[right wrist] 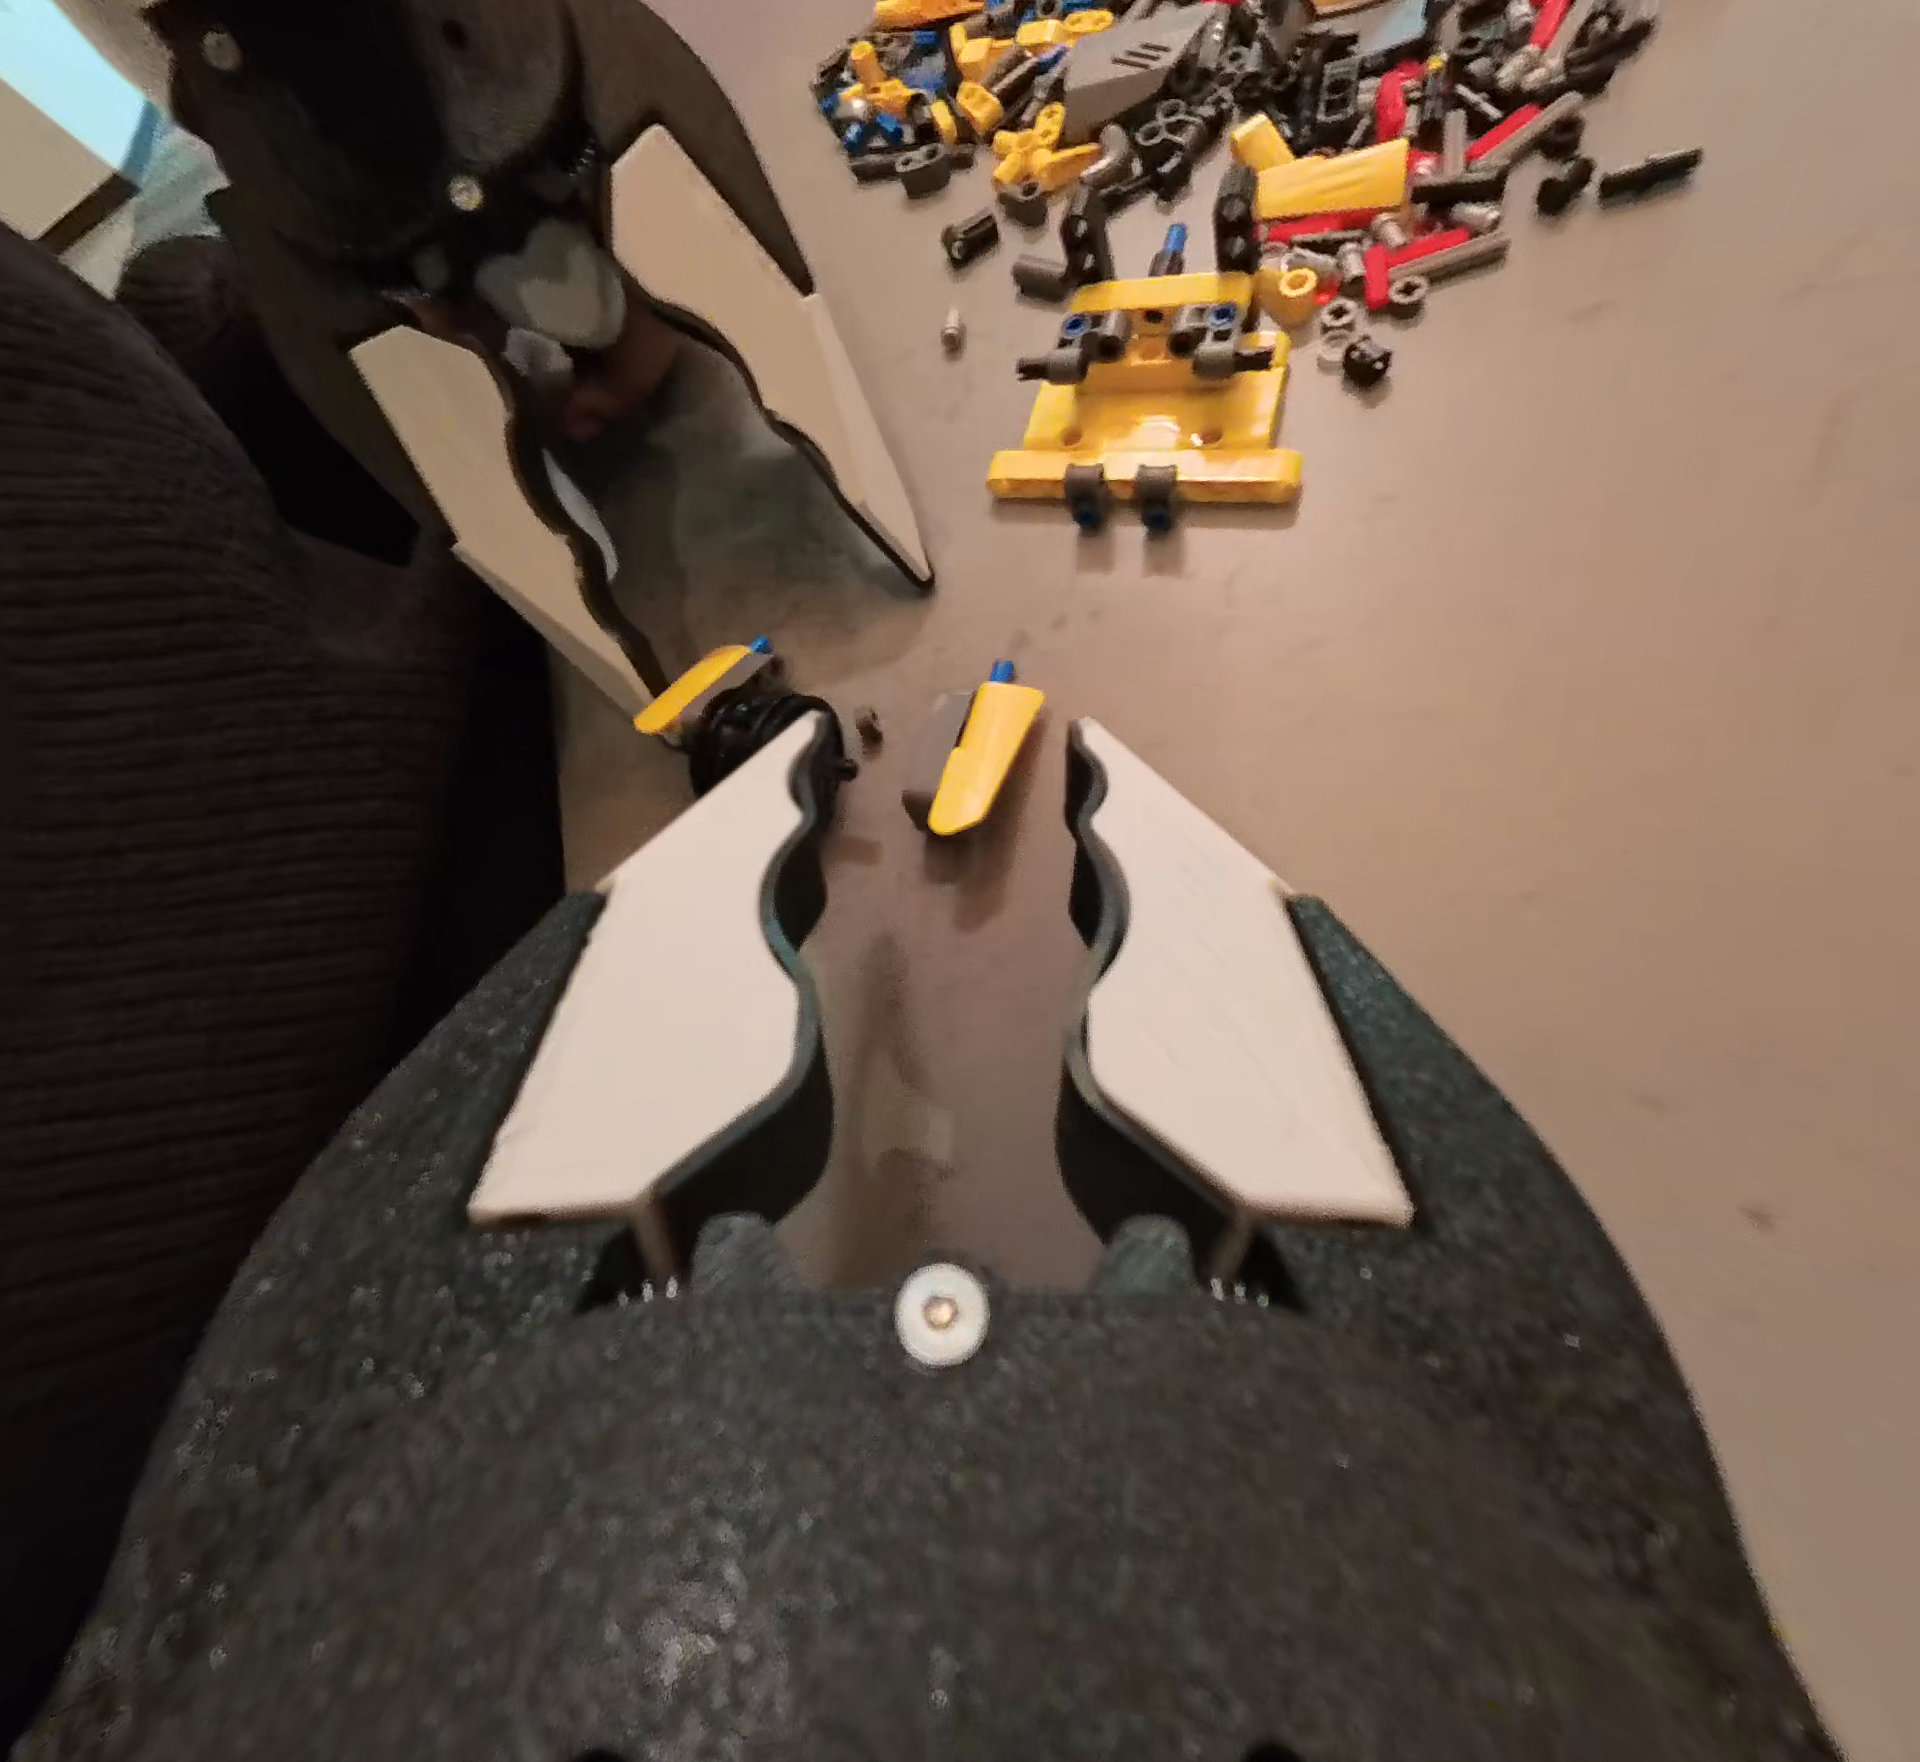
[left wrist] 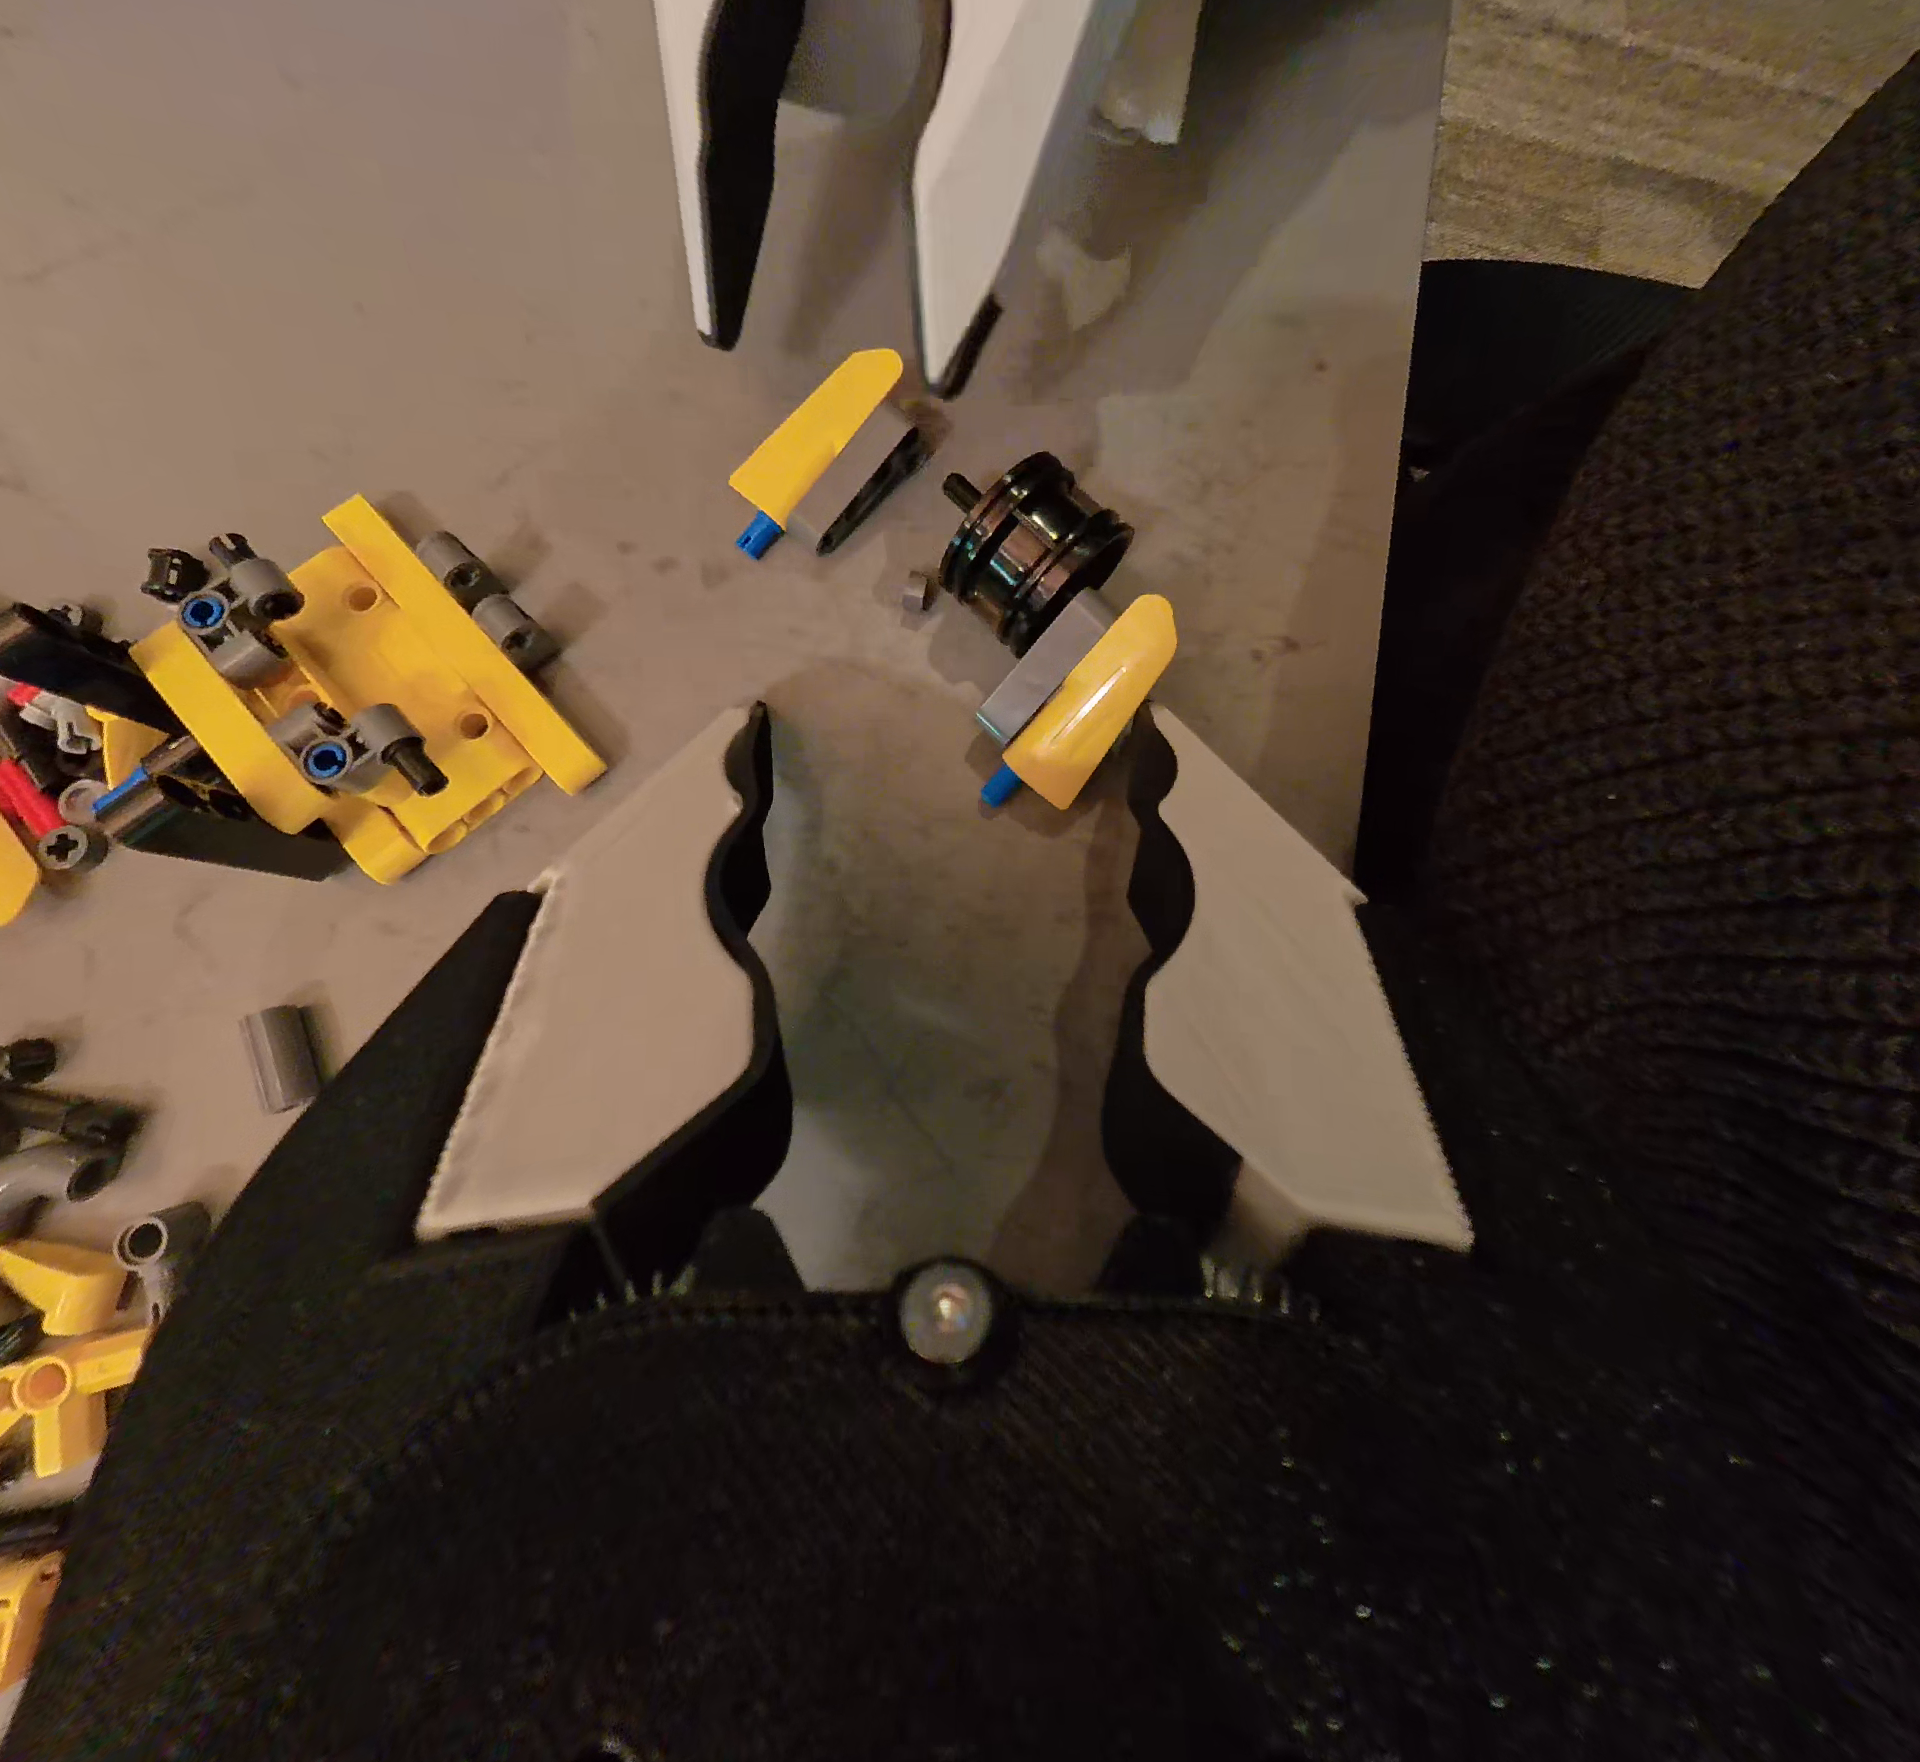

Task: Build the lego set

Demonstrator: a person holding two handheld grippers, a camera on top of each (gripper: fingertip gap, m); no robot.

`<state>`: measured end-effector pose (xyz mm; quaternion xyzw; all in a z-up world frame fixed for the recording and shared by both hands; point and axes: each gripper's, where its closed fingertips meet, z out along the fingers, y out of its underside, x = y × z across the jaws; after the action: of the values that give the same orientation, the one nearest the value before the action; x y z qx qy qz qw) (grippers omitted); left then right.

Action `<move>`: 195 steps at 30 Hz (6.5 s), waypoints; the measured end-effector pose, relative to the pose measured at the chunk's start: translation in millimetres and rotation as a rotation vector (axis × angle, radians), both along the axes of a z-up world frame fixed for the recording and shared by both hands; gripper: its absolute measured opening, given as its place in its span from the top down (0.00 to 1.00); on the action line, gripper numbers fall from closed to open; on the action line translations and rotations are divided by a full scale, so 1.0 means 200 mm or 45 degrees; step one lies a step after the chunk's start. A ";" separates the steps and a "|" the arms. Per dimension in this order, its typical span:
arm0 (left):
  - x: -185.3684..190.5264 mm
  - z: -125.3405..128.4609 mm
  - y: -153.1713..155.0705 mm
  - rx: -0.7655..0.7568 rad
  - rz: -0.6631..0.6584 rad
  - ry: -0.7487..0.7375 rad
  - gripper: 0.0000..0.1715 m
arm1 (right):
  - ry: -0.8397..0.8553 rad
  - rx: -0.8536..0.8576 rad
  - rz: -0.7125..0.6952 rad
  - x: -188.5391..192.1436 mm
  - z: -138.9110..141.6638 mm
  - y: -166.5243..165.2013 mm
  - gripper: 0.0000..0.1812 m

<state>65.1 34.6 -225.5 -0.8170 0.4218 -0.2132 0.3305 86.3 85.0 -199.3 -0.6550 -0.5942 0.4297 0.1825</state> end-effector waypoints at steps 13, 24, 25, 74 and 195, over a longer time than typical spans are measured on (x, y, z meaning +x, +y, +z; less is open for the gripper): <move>0.00 0.00 0.00 -0.010 -0.001 -0.011 0.61 | -0.120 -0.454 -0.124 0.00 -0.08 0.00 0.96; 0.01 0.00 0.01 0.004 -0.002 0.005 0.61 | -0.093 -0.833 -0.286 -0.03 -0.04 0.01 0.99; 0.01 0.00 0.01 0.004 -0.002 0.004 0.61 | -0.106 -0.813 -0.303 -0.02 -0.05 0.01 0.99; 0.01 0.00 0.01 -0.026 0.008 -0.026 0.61 | 0.017 -0.201 -0.357 0.03 -0.04 -0.05 0.89; 0.00 0.14 -0.02 0.062 0.088 -0.201 0.79 | -0.154 1.567 0.442 0.17 -0.08 -0.02 0.91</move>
<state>64.6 31.3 -198.1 -0.8035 0.3709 -0.2551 0.3896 120.3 81.0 -215.8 -0.3478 -0.8387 -0.0043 0.4191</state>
